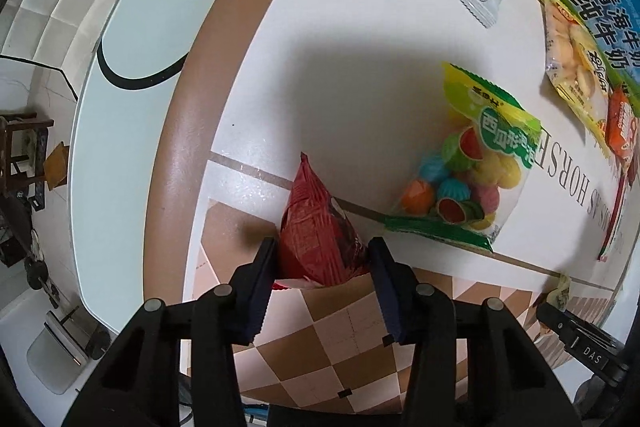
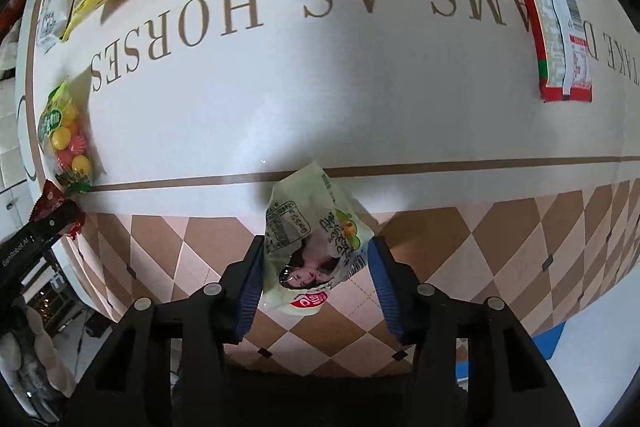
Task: Organize snacks
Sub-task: 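Carry both bags over the box and open both grippers inside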
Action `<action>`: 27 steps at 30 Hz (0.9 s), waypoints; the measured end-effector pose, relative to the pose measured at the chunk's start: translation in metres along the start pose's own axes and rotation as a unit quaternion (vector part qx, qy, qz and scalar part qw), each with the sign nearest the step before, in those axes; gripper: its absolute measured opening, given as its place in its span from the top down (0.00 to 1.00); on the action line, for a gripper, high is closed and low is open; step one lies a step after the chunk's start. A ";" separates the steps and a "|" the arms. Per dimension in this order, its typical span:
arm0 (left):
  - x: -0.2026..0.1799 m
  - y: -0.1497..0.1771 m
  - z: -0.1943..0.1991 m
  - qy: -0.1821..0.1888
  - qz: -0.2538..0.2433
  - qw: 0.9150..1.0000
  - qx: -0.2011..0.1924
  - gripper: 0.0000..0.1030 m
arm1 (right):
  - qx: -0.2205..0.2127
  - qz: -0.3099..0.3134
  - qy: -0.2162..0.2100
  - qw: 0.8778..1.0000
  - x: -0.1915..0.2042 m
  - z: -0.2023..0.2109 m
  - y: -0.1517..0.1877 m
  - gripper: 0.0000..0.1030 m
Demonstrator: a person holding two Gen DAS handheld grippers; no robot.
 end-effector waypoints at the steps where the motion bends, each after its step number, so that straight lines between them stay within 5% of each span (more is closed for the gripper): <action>1: -0.003 0.002 0.001 0.000 -0.002 1.000 -0.001 0.58 | 0.001 0.003 0.001 1.000 0.003 -0.001 0.001 0.51; 7: -0.022 0.019 0.021 0.013 -0.018 1.000 -0.018 0.58 | -0.013 0.005 -0.014 1.000 0.001 0.011 0.006 0.60; 17: -0.064 0.036 0.079 0.046 -0.070 0.995 -0.048 0.58 | -0.037 0.023 -0.059 0.997 0.001 0.043 0.020 0.61; 27: -0.142 -0.008 0.215 0.091 -0.172 0.971 -0.138 0.58 | -0.151 0.051 -0.153 0.975 0.014 0.196 -0.001 0.61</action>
Point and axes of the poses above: each gripper's, at about its wrist camera, not at the fingertips, and z roughly against the way its jaws point, x to its left, y to its underside, the point moved 3 cm from there along -z, roughly the way its jaws point, and after that the axes turned 8 degrees about x, right-handed, at the moved point
